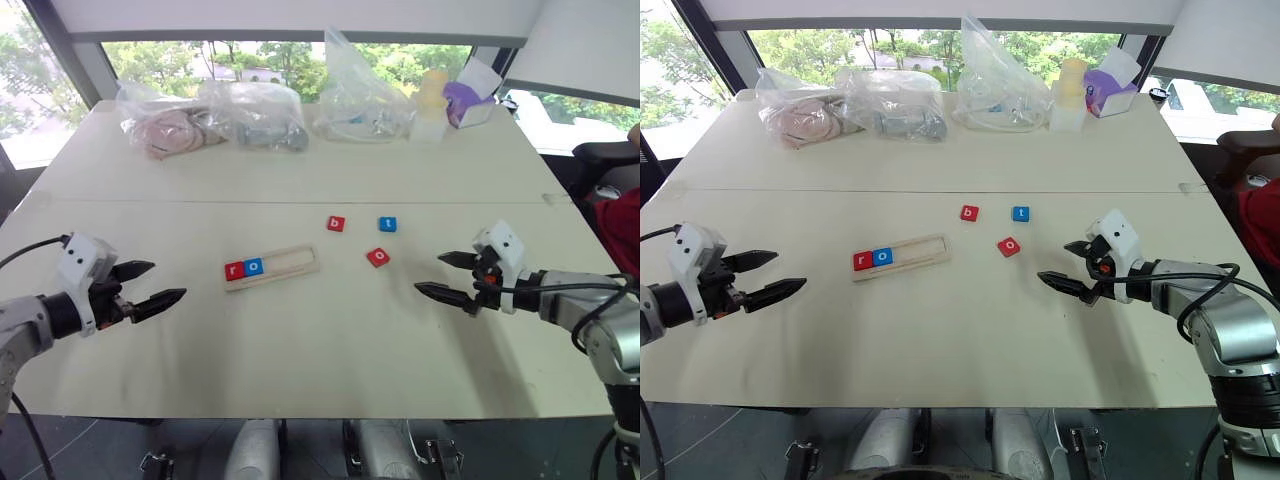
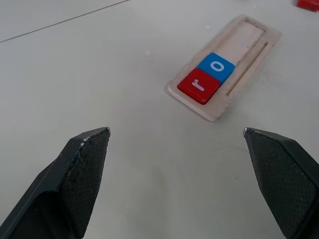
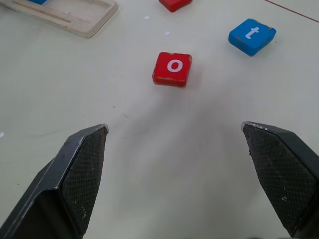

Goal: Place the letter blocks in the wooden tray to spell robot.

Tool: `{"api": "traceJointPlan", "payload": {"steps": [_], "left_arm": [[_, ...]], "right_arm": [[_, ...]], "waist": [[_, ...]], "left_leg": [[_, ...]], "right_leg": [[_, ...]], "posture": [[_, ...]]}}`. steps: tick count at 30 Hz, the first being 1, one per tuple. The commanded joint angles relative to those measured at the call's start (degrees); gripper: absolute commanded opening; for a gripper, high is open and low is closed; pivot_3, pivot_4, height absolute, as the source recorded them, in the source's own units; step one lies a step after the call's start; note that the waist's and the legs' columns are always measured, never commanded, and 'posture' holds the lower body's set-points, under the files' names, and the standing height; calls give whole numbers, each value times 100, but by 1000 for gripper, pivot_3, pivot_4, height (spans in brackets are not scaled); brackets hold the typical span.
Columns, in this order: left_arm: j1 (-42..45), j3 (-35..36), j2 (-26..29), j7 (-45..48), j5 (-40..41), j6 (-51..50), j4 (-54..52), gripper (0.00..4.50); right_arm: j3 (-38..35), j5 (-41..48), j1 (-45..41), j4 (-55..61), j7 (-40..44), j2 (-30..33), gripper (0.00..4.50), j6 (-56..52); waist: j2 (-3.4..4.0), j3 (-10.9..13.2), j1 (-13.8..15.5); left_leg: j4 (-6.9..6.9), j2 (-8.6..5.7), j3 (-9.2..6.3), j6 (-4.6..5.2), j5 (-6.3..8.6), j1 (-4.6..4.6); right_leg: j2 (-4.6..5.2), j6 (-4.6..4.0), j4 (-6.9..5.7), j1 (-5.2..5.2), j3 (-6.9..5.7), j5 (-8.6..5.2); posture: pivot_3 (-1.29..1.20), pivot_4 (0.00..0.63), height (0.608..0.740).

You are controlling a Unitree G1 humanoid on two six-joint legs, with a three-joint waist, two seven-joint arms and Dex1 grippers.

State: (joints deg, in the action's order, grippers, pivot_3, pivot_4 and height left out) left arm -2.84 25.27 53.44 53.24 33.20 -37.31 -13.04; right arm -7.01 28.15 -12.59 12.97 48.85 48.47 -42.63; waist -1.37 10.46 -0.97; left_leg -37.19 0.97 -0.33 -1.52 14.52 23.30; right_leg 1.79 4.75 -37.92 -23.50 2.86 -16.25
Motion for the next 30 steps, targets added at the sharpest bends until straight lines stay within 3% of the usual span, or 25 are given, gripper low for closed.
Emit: {"api": "traceJointPlan", "payload": {"steps": [1,7,10,13,17,24,30], "left_arm": [[145,59,267,291,33,41,84,4500],[714,-618,539,636,-430,548,476,4500],[1263,-1324,460,989,-688,852,785,4500],[1960,-2246,74,1252,-1283,1492,1485,4500],[2728,-2974,-415,1452,-1958,2336,2558,4500],[3421,-3428,-913,1482,-2636,3396,3821,4500],[3394,-3573,-1053,1885,-2735,3496,4096,4500]], "right_arm": [[-93,-7,-121,36,-8,-3,4454,105],[50,-17,-11,449,-167,-26,4454,-101],[85,419,-80,1043,-353,-306,4454,-518],[361,714,-91,1811,-693,-726,4454,-900],[628,886,-12,2531,-1098,-998,4454,-1304],[881,1055,176,3085,-1414,-1033,4454,-1618],[887,886,278,2880,-1491,-1011,4454,-1405]], "waist": [[0,0,0],[1,0,6],[1,0,7],[4,-2,11],[-1,-1,16],[-4,-3,18],[-4,-6,16]], "left_leg": [[0,0,1,0,0,0],[0,-1,3,0,0,-1],[0,-1,4,0,0,0],[-1,-1,2,0,0,0],[-6,-3,0,0,0,4],[-11,-5,-1,1,0,9],[-15,-5,-1,1,0,5]], "right_leg": [[0,0,0,0,-1,0],[-8,0,-1,-1,-2,0],[-8,0,0,-1,-2,0],[-14,3,-7,-2,-3,2],[-21,6,-9,-3,-5,3],[-19,17,-9,-7,-5,9],[-18,19,-9,2,-5,10]], "posture": [[0,150,735],[0,150,735],[0,150,735],[0,150,735],[0,150,735],[0,150,735],[0,150,735]]}}
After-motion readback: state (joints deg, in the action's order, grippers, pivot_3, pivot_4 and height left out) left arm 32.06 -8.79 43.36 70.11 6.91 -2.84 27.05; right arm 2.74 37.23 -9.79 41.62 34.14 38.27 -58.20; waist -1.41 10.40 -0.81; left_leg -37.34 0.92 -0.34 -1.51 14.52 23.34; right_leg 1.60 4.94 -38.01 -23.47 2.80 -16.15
